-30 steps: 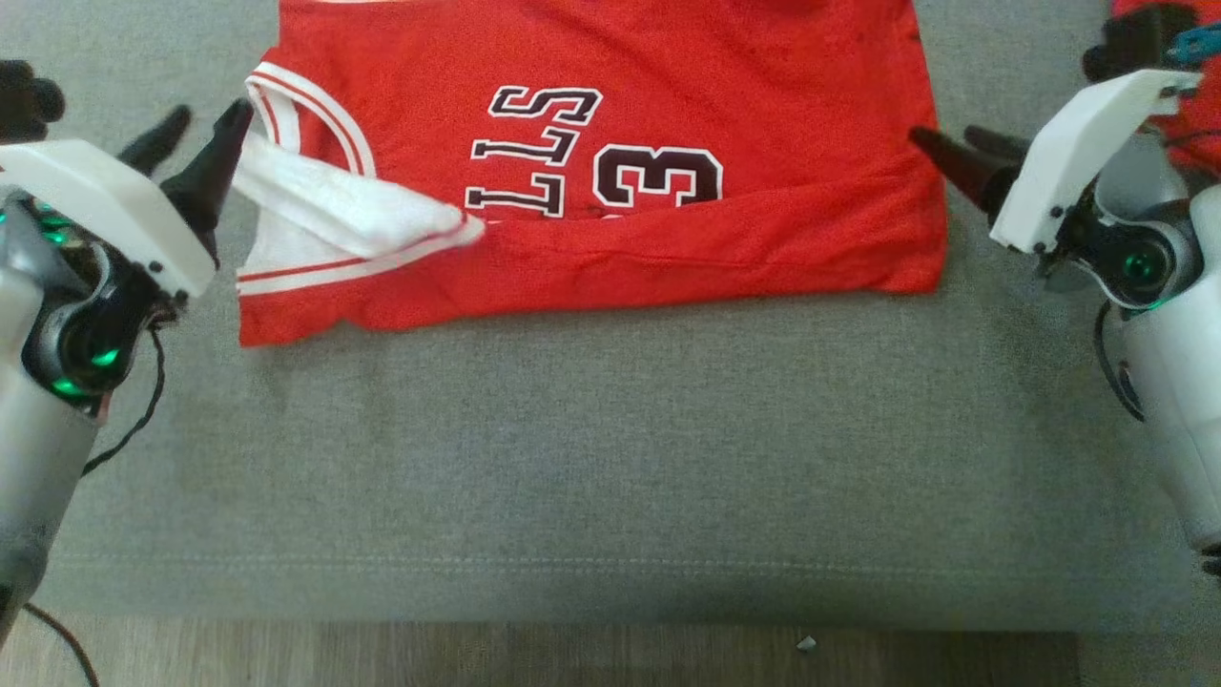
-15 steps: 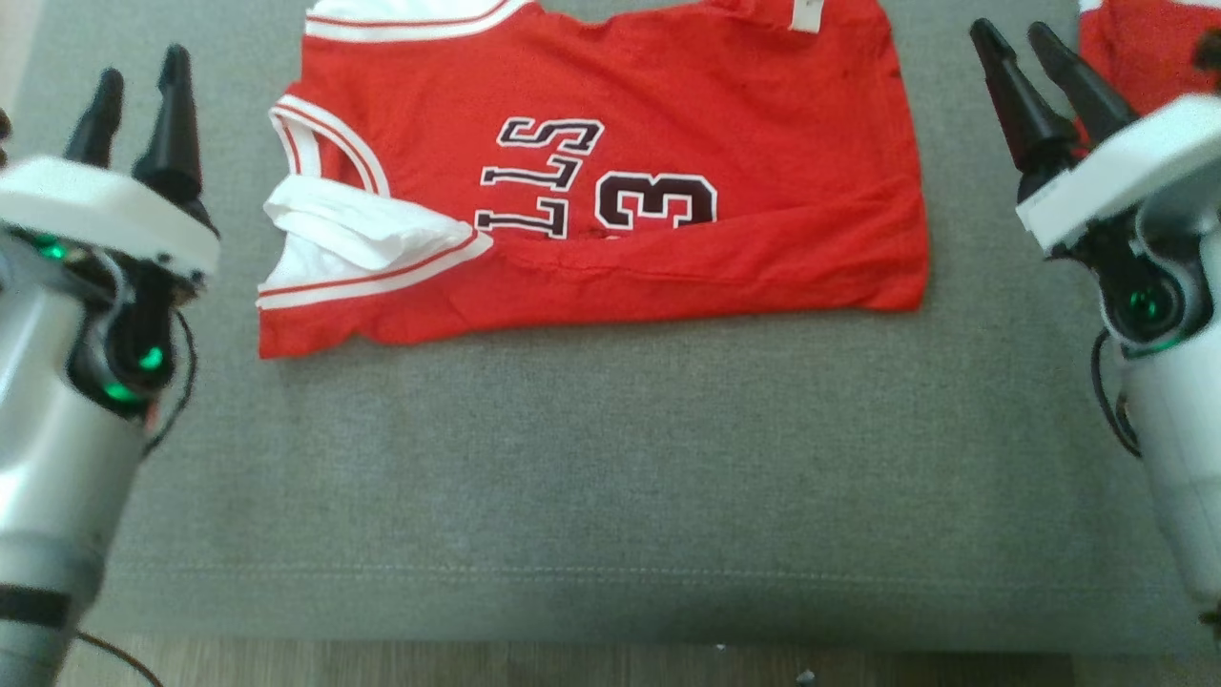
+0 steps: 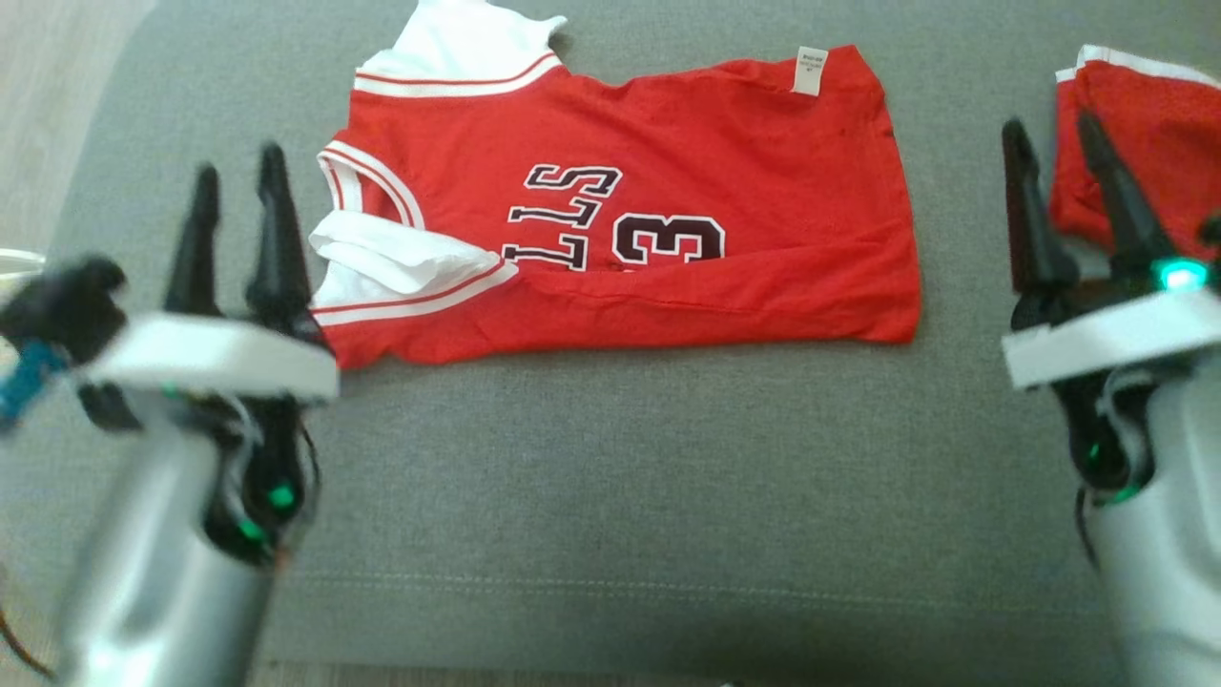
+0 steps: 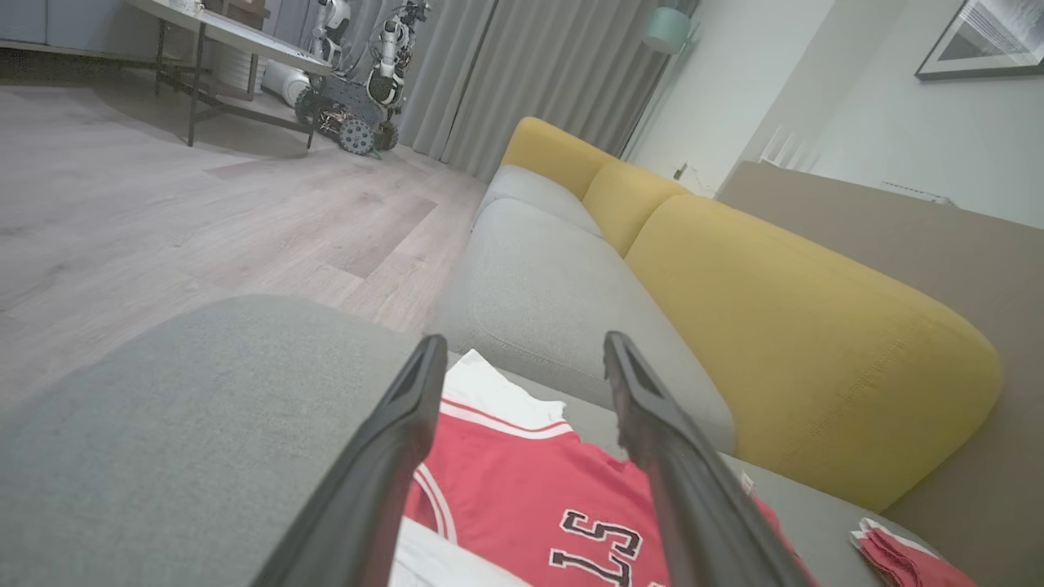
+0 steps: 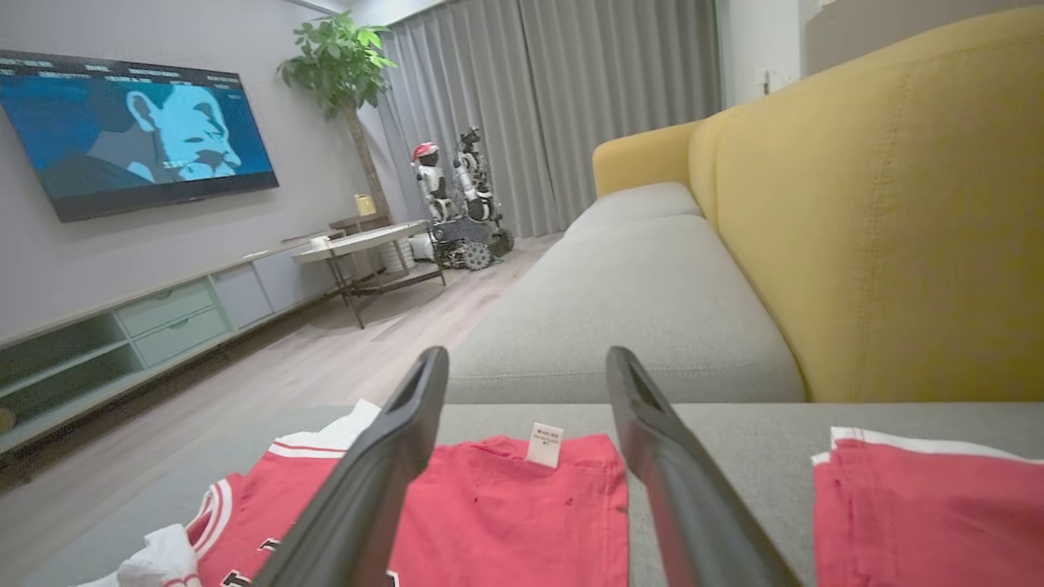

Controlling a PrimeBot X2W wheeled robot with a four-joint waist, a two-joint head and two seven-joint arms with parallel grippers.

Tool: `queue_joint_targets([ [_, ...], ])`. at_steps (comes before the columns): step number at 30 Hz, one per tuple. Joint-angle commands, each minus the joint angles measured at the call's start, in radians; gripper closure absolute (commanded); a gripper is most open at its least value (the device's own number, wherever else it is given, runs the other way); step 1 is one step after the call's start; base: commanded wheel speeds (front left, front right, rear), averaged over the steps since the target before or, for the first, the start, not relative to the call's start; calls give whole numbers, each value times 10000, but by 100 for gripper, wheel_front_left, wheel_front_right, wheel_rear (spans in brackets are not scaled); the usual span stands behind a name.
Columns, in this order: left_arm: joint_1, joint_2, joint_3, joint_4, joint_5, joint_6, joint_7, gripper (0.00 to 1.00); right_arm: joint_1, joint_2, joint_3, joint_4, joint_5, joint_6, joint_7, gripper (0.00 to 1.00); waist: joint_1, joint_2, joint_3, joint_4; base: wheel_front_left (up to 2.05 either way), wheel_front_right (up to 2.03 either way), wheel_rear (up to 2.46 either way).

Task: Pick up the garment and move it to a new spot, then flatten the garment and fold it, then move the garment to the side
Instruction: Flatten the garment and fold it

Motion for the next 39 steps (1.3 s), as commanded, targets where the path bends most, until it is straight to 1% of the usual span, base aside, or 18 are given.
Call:
queue_joint_targets([
  [1, -102, 146, 492, -365, 127, 39, -72, 0, 64, 92, 63, -438, -188, 46, -143, 0, 0, 0, -29, 2, 0, 0, 0],
  [3, 592, -384, 877, -727, 601, -141, -73, 0, 521, 448, -190, -688, -752, 46, -398, 0, 0, 0, -116, -20, 0, 0, 0],
  [7, 1834, -1226, 1491, -994, 1514, -718, -74, 0, 1370, 1243, -604, -998, -1396, 46, -726, 0, 0, 0, -263, -127, 0, 0, 0],
  [10, 2352, -1684, 1941, -838, 2055, -1020, -74, 0, 1747, 1638, -899, -1086, -1712, 46, -805, 0, 0, 0, -233, -193, 0, 0, 0],
  [13, 2511, -1833, 2179, -422, 2658, -1269, -75, 0, 1911, 1834, -969, -1145, -1884, 46, -797, 0, 0, 0, -196, -273, 0, 0, 0],
  [16, 2396, -1800, 2311, 116, 3317, -1298, -75, 0, 1861, 1924, -890, -1209, -1959, 46, -727, 0, 0, 0, -86, -406, 0, 0, 0],
  [19, 2110, -1673, 2332, 808, 3715, -1216, -75, 0, 1721, 1987, -809, -1285, -1972, 46, -673, 0, 0, 0, 45, -543, 0, 0, 0],
  [23, 1589, -1446, 2372, 1763, 3899, -1041, 79, 0, 1644, 2056, -740, -1319, -1925, 46, -678, 0, 0, 0, 167, -698, 0, 0, 0],
  [28, 986, -1109, 2311, 2656, 4025, -929, 710, 0, 1598, 2087, -677, -1286, -1867, 46, -679, 0, 0, 0, 329, -876, 0, 0, 0],
  [34, 291, -695, 2089, 3578, 4150, -1059, 1517, 0, 1394, 2108, -642, -1356, -1831, 46, -679, 0, 0, 0, 662, -1091, 0, 0, 0],
  [39, -225, -412, 1807, 4539, 4505, -882, 1987, 0, 1248, 2159, -585, -1335, -1836, 46, -750, 0, 0, 0, 898, -1242, 0, 0, 0],
])
